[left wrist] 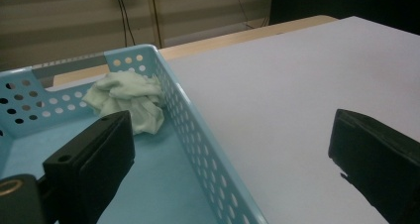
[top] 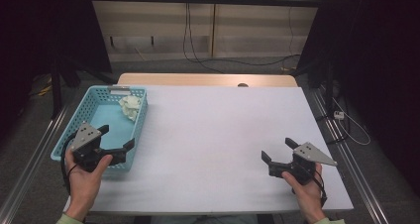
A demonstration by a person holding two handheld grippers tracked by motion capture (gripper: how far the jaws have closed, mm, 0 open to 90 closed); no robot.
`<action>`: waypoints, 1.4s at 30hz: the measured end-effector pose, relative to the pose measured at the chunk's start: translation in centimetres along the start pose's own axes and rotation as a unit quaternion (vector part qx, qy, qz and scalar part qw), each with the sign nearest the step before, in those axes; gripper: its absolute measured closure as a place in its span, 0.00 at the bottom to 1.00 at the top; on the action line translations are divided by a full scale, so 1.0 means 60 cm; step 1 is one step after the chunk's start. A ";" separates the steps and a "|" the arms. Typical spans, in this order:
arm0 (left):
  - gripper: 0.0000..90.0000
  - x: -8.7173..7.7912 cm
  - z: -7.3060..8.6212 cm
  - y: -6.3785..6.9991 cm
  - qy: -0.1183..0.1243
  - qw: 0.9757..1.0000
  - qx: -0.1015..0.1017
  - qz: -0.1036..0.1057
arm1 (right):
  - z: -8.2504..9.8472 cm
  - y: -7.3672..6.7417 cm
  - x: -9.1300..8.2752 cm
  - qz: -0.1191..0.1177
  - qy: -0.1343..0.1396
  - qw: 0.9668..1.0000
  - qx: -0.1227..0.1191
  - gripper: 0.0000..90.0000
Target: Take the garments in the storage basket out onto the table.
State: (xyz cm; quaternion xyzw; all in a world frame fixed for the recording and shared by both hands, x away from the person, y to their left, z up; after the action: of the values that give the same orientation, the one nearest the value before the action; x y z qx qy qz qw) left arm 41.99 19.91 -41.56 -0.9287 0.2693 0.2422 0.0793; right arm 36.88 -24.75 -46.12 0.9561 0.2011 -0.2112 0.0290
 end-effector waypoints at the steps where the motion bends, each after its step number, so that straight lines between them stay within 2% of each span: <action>1: 0.05 0.001 -0.003 -0.002 0.000 1.000 -0.004 0.000 | 0.000 0.000 0.001 0.000 0.000 1.000 0.000 0.03; 7: 0.05 0.009 -0.021 -0.020 -0.008 1.000 -0.008 -0.007 | 0.000 0.001 0.002 -0.002 0.001 1.000 0.001 0.03; 9: 0.05 0.014 -0.029 -0.024 -0.006 1.000 -0.011 -0.003 | 0.000 0.000 0.001 -0.003 0.001 1.000 0.000 0.03; 16: 0.04 0.028 -0.049 -0.043 -0.005 1.000 -0.007 -0.013 | -0.001 -0.002 0.001 -0.005 0.001 1.000 -0.002 0.03; 17: 0.04 0.030 -0.051 -0.047 -0.009 1.000 -0.005 -0.017 | 0.000 -0.002 0.002 -0.005 0.001 1.000 -0.002 0.03; 20: 0.04 0.040 -0.058 -0.052 -0.014 1.000 -0.015 -0.007 | 0.000 -0.001 0.002 -0.005 0.001 1.000 -0.001 0.03; 23: 0.04 0.051 -0.062 -0.062 -0.025 1.000 -0.004 -0.018 | 0.000 -0.001 0.000 -0.005 0.002 1.000 -0.001 0.03; 25: 0.04 0.062 -0.061 -0.063 -0.037 0.999 -0.008 -0.008 | 0.000 -0.001 0.000 -0.005 0.001 1.000 -0.001 0.03; 31: 0.05 0.088 -0.058 -0.076 -0.061 0.998 -0.007 -0.004 | -0.002 -0.005 0.002 -0.005 0.001 1.000 -0.004 0.03; 36: 0.04 0.098 -0.073 -0.091 -0.055 0.998 -0.011 -0.011 | -0.001 -0.004 -0.001 -0.004 0.001 1.000 -0.003 0.03; 42: 0.04 0.121 -0.073 -0.108 -0.075 0.997 -0.017 -0.014 | -0.001 -0.006 -0.001 -0.007 0.001 1.000 -0.004 0.03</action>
State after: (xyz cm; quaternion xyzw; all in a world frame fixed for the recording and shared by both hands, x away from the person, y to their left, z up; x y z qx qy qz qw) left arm 52.61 20.79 -41.21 -0.9127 0.2454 0.3148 0.0870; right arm 36.72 -24.45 -46.02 0.9548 0.2081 -0.2099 0.0309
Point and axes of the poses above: each handheld gripper's, and its own axes: x roughly forward along the jaws, z roughly out of its underside, y roughly to its right, the point moved 10 cm from there along x, roughly forward along the jaws, and after that the axes turned 7 degrees about -y, right-handed, at the moved point
